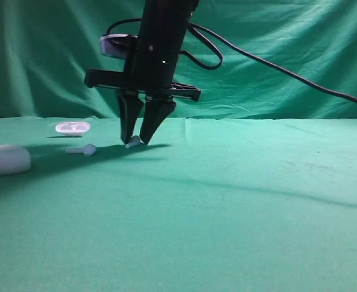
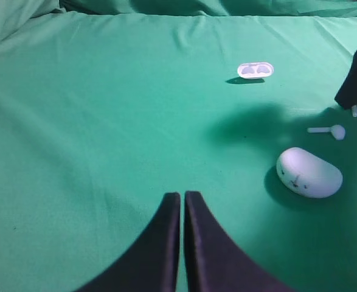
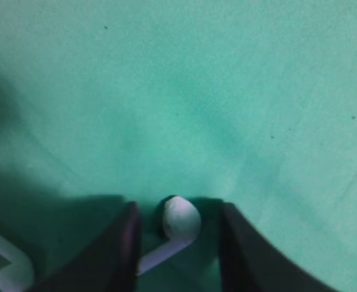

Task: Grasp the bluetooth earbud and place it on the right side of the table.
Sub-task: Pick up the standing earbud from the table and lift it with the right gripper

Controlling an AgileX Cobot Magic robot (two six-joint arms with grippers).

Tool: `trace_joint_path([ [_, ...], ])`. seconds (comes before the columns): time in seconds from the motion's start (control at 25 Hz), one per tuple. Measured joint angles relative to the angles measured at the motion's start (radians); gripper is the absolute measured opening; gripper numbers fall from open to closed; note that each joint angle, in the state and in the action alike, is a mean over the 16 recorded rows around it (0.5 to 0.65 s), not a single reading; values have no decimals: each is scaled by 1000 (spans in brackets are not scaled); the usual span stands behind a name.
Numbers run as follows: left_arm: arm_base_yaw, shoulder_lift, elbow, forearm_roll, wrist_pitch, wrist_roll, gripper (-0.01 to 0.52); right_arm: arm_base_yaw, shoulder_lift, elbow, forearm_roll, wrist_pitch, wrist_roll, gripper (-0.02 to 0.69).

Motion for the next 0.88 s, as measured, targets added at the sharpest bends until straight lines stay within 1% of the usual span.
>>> trace_joint_path([
  [0.12,0,0,0,0,0,0,0,0,-3,-33,-26,35,12,101],
  [0.2,0,0,0,0,0,0,0,0,-11,-59,-49,64,21,85],
  [0.56,0,0,0,0,0,0,0,-18,-110,-141,-170,171,83,83],
  [0.72,0,0,0,0,0,0,0,-57,-195,-82,-207,191,109,83],
  [0.88,0,0,0,0,0,0,0,-127,-287,52,-227,193,133,83],
])
